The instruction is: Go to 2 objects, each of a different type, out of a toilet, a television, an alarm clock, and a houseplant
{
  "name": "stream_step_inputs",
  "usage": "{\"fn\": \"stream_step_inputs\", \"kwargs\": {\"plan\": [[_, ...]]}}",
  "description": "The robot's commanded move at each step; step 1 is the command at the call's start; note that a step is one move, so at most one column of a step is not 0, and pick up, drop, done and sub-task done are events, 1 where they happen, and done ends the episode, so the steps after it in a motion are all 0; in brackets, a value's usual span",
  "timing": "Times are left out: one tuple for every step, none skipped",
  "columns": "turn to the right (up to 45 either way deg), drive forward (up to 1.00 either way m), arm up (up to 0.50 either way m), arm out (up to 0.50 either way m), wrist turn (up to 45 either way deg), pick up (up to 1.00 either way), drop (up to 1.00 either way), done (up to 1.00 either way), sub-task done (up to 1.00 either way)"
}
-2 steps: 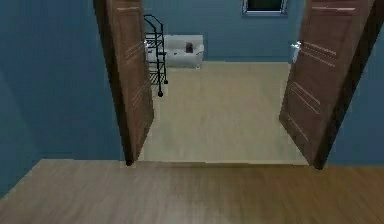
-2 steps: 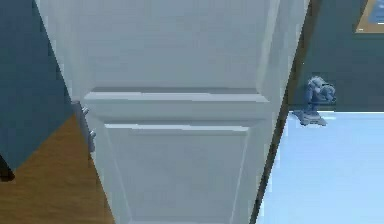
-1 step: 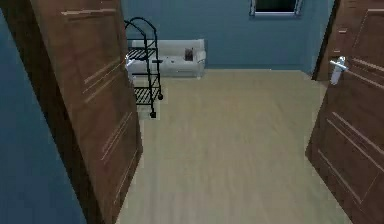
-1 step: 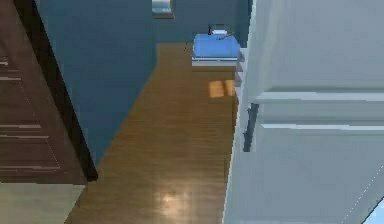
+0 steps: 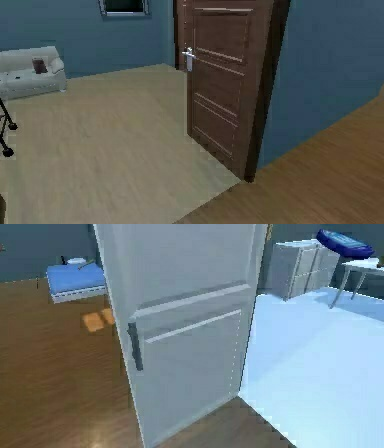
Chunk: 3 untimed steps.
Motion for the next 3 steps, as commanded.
{"fn": "stream_step_inputs", "kwargs": {"plan": [[0.0, 0.55, 0.0, 0.0, 0.0, 0.0, 0.0, 0.0, 0.0], [45.0, 0.0, 0.0, 0.0, 0.0, 0.0, 0.0, 0.0, 0.0], [18.0, 0.0, 0.0, 0.0, 0.0, 0.0, 0.0, 0.0, 0.0]]}}
